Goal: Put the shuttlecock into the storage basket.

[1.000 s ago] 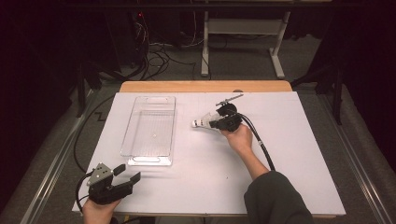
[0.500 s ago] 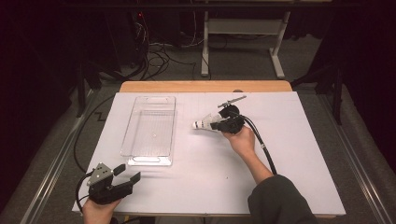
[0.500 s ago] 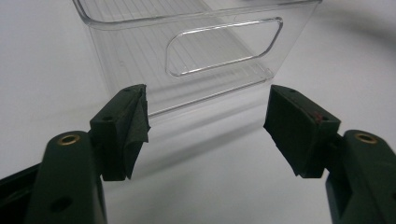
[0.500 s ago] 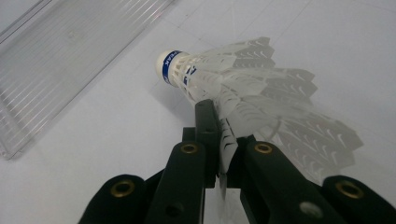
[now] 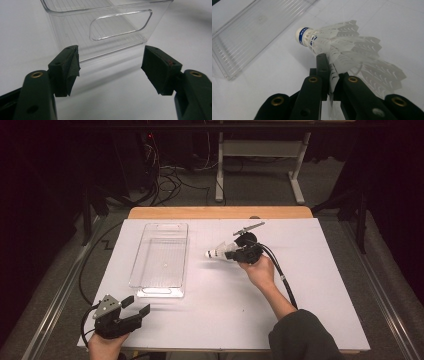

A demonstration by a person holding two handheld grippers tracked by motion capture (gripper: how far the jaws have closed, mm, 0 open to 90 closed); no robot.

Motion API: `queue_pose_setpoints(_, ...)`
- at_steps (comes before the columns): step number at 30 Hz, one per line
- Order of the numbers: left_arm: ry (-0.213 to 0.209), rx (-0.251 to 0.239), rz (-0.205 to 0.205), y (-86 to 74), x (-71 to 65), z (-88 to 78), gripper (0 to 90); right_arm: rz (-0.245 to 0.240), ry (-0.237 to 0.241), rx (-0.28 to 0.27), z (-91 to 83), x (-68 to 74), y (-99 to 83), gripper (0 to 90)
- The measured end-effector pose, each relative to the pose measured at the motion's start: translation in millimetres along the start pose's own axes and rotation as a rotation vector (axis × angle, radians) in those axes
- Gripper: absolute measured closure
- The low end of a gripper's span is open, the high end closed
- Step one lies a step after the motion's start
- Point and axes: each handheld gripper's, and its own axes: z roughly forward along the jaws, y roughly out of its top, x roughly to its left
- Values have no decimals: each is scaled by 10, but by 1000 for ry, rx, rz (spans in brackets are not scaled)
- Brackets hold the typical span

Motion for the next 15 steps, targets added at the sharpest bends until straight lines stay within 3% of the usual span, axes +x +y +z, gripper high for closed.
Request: queue_pose_setpoints(15,0,0,1,0,-1,0,314,-27,15,-5,-79,97,23,893)
